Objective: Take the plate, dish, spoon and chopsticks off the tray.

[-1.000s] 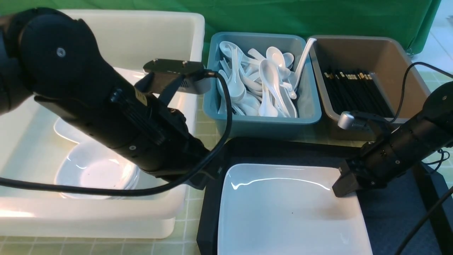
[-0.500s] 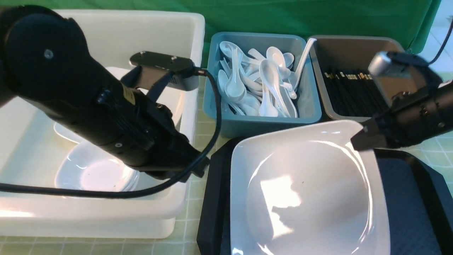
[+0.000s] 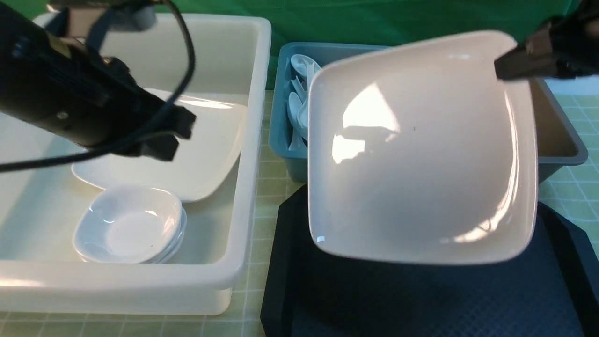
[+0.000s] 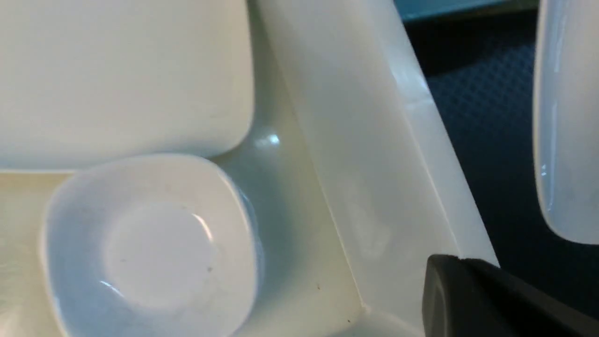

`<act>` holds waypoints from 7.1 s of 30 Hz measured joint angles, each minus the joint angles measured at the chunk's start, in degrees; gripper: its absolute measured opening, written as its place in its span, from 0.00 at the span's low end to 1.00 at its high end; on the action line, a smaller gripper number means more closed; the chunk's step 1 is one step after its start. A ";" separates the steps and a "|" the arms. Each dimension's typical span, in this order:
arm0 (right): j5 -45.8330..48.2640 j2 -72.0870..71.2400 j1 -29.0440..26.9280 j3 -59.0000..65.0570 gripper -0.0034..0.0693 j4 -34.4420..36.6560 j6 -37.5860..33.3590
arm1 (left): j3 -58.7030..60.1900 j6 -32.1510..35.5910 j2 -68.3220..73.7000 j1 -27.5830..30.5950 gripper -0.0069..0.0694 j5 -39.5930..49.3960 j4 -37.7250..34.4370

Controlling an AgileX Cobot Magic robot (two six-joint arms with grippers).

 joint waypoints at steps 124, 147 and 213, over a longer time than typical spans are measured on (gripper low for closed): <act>-17.89 55.70 26.01 -49.94 0.34 -3.19 14.36 | -0.63 9.61 0.75 22.84 0.08 -2.89 -8.64; 11.53 2.38 9.40 -20.10 0.05 -36.97 17.65 | -0.63 17.30 0.75 11.40 0.08 -0.72 -15.98; -52.66 -81.30 5.17 68.89 0.25 -42.81 34.05 | 67.00 1.71 -71.06 8.98 0.09 -46.98 5.63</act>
